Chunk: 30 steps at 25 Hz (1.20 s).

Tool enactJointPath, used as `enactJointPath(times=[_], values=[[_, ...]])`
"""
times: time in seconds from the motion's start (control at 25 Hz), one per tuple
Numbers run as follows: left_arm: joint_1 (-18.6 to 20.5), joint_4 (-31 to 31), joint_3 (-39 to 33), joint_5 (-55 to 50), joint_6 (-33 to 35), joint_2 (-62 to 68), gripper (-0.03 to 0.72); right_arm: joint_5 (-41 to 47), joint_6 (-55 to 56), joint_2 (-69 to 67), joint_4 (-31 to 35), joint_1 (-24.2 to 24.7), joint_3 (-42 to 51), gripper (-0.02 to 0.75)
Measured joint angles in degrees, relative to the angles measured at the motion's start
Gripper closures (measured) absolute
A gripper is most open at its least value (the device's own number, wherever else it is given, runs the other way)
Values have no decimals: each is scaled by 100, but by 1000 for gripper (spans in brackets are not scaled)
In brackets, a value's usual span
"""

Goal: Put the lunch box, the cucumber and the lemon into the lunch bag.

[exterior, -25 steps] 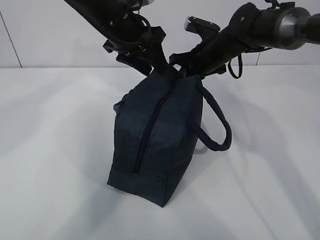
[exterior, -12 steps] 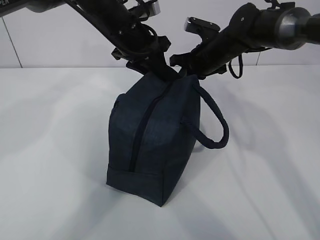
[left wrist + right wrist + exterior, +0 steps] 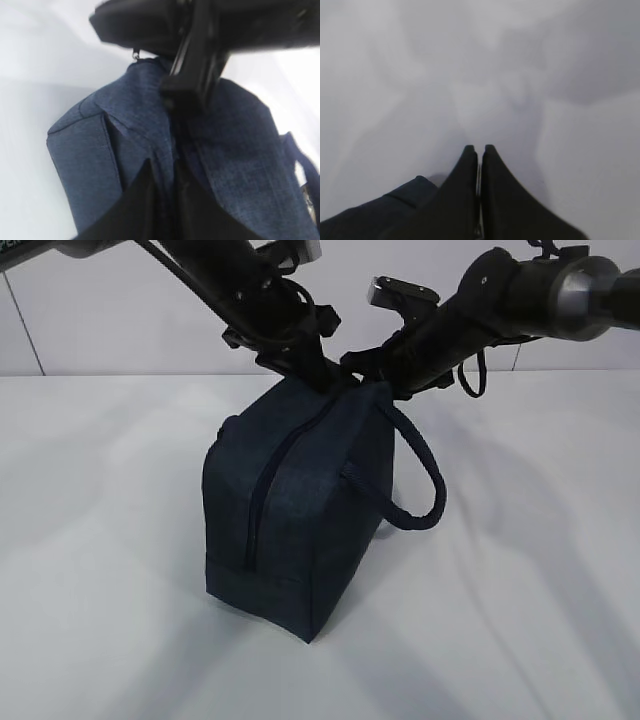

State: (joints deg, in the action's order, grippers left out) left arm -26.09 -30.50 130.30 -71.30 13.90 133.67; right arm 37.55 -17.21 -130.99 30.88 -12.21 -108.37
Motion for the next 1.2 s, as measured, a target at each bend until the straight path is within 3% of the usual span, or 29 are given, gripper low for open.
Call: enactJointPath(times=[0.84,1.0,1.08,1.2], values=[[9,44,310,-85,0,-24,671,131,46,-209,144,58,-121,738],[9,44,334,-84,0,2,672,257,46,-244,-74,58,-247,736],[9,33,334,-84,0,37,672,317,46,-280,-147,68,-346,714],[9,22,345,-65,0,111,672,458,46,-314,-282,68,-531,619]])
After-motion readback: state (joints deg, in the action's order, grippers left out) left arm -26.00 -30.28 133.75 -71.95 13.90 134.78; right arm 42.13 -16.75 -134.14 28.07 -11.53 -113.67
